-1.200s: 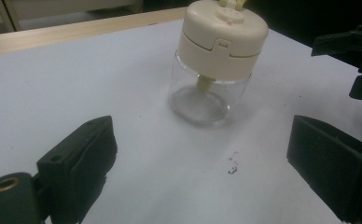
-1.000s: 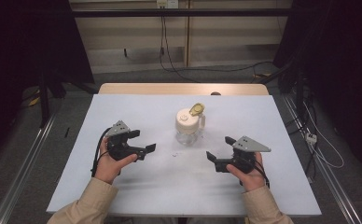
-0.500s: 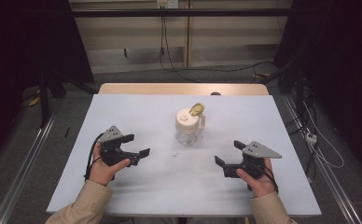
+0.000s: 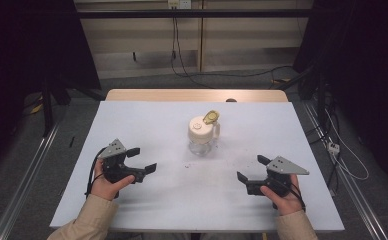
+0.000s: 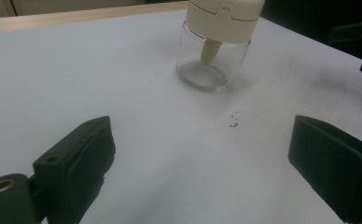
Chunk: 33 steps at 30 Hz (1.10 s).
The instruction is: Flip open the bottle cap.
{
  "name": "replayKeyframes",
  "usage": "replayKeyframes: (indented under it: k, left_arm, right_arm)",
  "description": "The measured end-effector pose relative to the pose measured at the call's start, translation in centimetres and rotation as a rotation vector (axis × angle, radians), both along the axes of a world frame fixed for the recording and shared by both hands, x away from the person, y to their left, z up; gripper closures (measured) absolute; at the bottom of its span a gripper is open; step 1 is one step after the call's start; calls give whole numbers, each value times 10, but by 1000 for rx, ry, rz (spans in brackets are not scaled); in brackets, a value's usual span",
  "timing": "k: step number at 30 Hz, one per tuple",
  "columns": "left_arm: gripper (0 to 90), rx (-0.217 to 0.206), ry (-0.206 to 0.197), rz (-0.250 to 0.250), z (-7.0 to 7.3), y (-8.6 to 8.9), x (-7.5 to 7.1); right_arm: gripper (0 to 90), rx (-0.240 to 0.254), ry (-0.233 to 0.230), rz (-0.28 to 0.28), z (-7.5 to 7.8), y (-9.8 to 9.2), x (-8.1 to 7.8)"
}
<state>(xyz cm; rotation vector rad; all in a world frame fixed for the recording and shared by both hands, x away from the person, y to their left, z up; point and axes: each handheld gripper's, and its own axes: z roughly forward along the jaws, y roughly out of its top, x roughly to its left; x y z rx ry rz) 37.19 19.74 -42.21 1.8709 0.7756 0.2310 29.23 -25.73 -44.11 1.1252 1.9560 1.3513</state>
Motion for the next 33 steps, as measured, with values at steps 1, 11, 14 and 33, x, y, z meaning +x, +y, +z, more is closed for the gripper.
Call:
replayKeyframes:
  k: [1, 11, 14, 33]
  left_arm:
    - [67, -1, 1, 4, -1, 2, -1]
    - [66, 7, -6, 22, -5, 19, -8]
    - [66, 6, -5, 25, -6, 23, -10]
    - [66, 16, -8, 35, -11, 41, -21]
  right_arm:
    - [54, -3, -2, 0, 0, -1, 0]
    - [56, -7, -3, -3, -2, -5, -4]
    - [56, -5, -3, -5, -3, -6, -5]
    - [57, -3, 1, -24, -5, -16, -8]
